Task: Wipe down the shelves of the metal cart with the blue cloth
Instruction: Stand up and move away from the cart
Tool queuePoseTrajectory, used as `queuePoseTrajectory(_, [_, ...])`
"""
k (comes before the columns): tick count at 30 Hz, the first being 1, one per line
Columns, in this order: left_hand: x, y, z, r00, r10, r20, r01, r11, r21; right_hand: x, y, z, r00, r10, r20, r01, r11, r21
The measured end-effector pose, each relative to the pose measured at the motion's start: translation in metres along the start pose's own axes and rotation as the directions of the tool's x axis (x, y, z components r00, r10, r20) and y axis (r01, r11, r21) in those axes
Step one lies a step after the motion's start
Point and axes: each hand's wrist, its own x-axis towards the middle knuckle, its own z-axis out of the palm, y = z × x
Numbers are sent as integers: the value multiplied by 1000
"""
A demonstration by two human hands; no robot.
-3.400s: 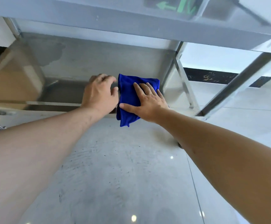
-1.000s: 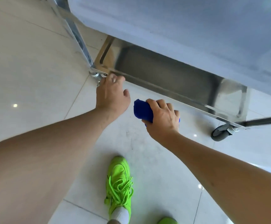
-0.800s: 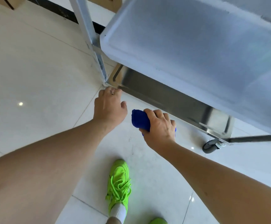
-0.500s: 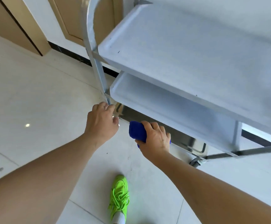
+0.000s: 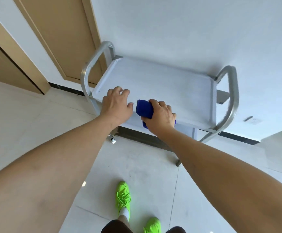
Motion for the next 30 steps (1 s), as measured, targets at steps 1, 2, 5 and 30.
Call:
queuePoseTrajectory(1, [2,11,-12,1000,14,-17,-14,1000,6,-1,0,-20,1000,9,-23,-8,1000,5])
queuePoseTrajectory(2, [5,23,-24,999,22,-32,-22,1000,5,-2,0,-39,999,19,-45,-18,1000,15])
queuePoseTrajectory(5, [16,63,-56,995,62,-73,-65,997,-30,-6,4,-93,993,40,-113,-35,998,42])
queuePoseTrajectory(30, [204,289,-86,804,588,-88,-592,777,-213,63,93,-300,676,530,-513,-463,846,264])
